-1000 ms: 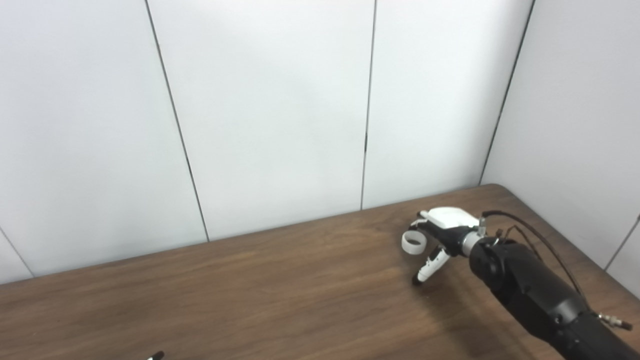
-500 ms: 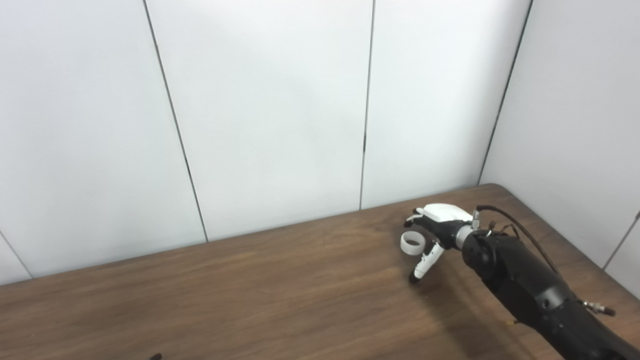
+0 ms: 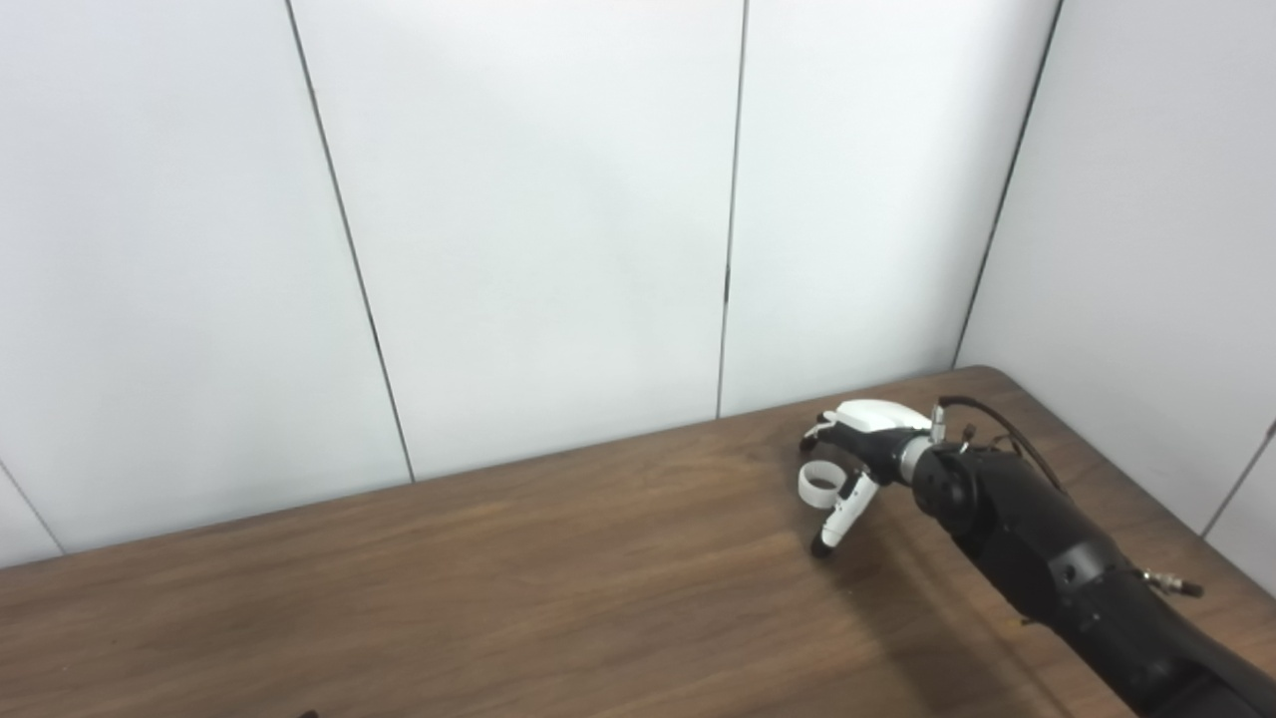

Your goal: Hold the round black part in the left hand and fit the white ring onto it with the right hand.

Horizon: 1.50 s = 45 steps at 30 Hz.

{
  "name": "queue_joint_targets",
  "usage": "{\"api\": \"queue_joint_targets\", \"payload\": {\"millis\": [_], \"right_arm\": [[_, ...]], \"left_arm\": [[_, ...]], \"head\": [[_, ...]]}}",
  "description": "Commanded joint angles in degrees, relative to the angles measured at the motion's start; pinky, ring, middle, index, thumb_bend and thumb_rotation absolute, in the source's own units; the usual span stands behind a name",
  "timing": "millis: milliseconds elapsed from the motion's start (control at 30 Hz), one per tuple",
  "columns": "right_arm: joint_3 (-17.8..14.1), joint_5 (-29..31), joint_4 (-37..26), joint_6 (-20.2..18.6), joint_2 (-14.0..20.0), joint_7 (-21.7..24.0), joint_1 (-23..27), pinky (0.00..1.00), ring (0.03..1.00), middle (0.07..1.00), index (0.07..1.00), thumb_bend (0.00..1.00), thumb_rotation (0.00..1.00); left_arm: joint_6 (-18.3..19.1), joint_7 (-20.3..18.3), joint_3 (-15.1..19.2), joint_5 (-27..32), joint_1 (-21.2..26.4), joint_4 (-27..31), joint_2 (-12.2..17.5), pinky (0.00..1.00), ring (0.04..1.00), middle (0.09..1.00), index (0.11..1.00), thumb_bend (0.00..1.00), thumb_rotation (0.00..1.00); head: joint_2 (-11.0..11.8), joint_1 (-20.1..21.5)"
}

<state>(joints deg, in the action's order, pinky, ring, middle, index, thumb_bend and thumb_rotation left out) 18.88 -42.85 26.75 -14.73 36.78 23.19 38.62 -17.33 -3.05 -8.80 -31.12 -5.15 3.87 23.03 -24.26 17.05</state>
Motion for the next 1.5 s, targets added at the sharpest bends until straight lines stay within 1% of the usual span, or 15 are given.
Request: {"api": "queue_joint_targets", "payload": {"millis": [0,233,267,500,767,967,1000,1067,1233,1367,1467], "right_arm": [[-0.1,-0.1,0.1,0.4,1.0,-0.8,2.8,0.98,1.000,1.000,0.828,0.92,0.37],[0.4,-0.2,0.4,0.0,1.5,-0.2,3.0,0.97,1.000,1.000,0.750,0.91,0.36],[0.4,-0.1,0.4,-0.1,1.6,-0.1,3.0,0.97,1.000,1.000,0.740,0.91,0.34],[0.2,0.3,-0.7,-1.0,2.3,0.7,2.7,0.96,1.000,1.000,0.722,0.89,0.26],[-0.2,0.9,-1.3,-1.7,3.0,1.0,2.0,0.98,1.000,1.000,0.704,0.89,0.18],[0.2,0.9,-1.4,-2.0,3.5,1.7,1.6,0.96,1.000,1.000,0.701,0.91,0.16],[0.2,0.9,-1.7,-2.2,3.5,1.8,1.5,0.96,1.000,1.000,0.682,0.91,0.15],[0.3,0.7,-2.3,-2.5,3.6,1.9,1.2,0.96,1.000,1.000,0.675,0.90,0.12],[0.6,0.1,-3.1,-2.1,3.8,0.5,0.5,0.92,1.000,0.999,0.670,0.89,0.11],[0.8,-0.5,-2.7,-1.0,3.7,-1.8,0.2,0.89,1.000,0.981,0.606,0.88,0.09],[1.1,-0.8,-2.3,-0.3,3.8,-3.1,0.0,0.87,1.000,0.972,0.576,0.87,0.07]], "left_arm": [[0.2,-0.3,0.4,-0.3,-0.8,0.2,0.9,1.00,1.000,0.881,0.478,0.52,0.04],[0.3,-0.3,0.5,-0.2,-0.7,0.3,0.9,1.00,1.000,0.885,0.478,0.52,0.04],[0.3,-0.3,0.5,-0.2,-0.7,0.4,0.9,1.00,1.000,0.885,0.478,0.52,0.04],[0.3,-0.6,0.7,0.1,-0.6,0.4,1.1,1.00,1.000,0.886,0.478,0.52,0.04],[0.4,-0.9,0.9,0.4,-0.4,0.3,1.1,1.00,1.000,0.886,0.478,0.52,0.04],[-0.1,-0.6,1.0,0.4,-0.2,0.1,1.2,1.00,1.000,0.886,0.478,0.52,0.04],[-0.2,-0.6,1.0,0.5,-0.2,0.1,1.2,1.00,1.000,0.886,0.478,0.52,0.04],[-0.4,-0.5,1.1,0.6,-0.2,-0.1,1.2,1.00,1.000,0.886,0.478,0.52,0.04],[-0.7,-0.5,1.2,0.6,-0.2,-0.2,1.3,1.00,1.000,0.889,0.478,0.52,0.04],[-0.8,-0.4,1.3,0.5,-0.2,-0.1,1.2,1.00,1.000,0.886,0.478,0.52,0.04],[-0.9,-0.5,1.4,0.8,-0.2,-0.2,1.3,1.00,1.000,0.887,0.478,0.52,0.04]], "head": [[-0.2,0.1],[-0.4,0.6],[-0.5,0.7],[-0.8,1.2],[-1.0,1.6],[-1.2,1.8],[-1.2,1.7],[-1.2,1.7],[-1.3,1.8],[-1.3,1.8],[-1.4,1.9]]}}
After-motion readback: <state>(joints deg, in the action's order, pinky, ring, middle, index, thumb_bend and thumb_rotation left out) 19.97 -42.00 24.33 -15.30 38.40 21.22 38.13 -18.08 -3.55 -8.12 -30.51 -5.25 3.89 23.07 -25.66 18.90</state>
